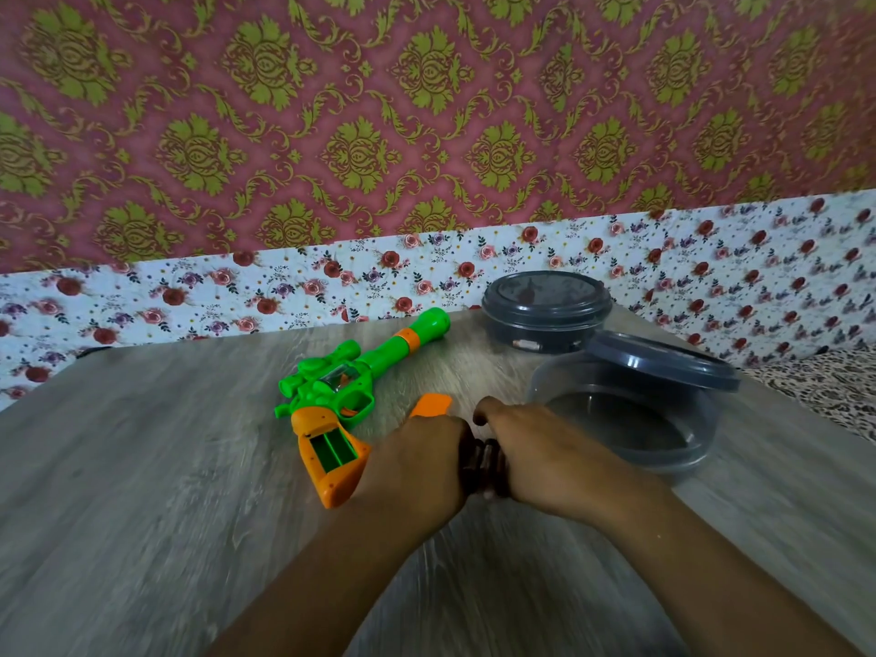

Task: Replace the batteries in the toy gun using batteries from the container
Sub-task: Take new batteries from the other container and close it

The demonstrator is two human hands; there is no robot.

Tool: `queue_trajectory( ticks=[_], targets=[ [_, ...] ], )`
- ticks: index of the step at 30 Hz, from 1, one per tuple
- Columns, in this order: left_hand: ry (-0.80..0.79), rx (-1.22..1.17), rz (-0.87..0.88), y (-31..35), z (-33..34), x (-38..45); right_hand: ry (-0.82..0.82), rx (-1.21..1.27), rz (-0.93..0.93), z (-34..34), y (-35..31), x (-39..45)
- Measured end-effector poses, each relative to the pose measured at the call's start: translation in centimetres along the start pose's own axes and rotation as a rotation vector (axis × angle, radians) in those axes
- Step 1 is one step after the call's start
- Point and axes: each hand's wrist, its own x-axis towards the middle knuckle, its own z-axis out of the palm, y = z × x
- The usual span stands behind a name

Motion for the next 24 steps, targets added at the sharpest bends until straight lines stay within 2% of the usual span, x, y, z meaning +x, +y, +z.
queue_trajectory(
  ticks=[3, 6, 8, 12, 16, 20, 24],
  targets=[
    [0.012, -0.007, 0.001, -0.1, -0.6, 0.0, -0.001, 0.083, -0.016, -1.6, 0.1, -0.3],
    [0.047, -0.054, 0.009, -0.2, -1.0, 0.3, 0.136, 0.244, -0.037, -3.9, 0.9, -0.9],
    [0.061, -0.095, 0.047, 0.4, -1.0, 0.5, 0.251, 0.269, 0.017, -5.2, 2.4, -1.2],
    [0.01, -0.136, 0.105, 2.7, -0.6, 1.1, 0.35, -0.037, 0.24, -6.4, 7.0, -1.9],
    [-0.09, -0.236, 0.101, 4.8, 0.2, 2.4, 0.231, -0.228, 0.423, -6.1, 9.9, -2.9],
    [-0.138, -0.354, 0.074, 6.4, 1.3, 3.3, 0.292, -0.267, 0.425, -5.8, 10.8, -3.4],
    [-0.071, -0.469, 0.044, 6.8, 2.1, 3.4, 0.353, -0.263, 0.361, -6.1, 10.2, -4.2]
  ],
)
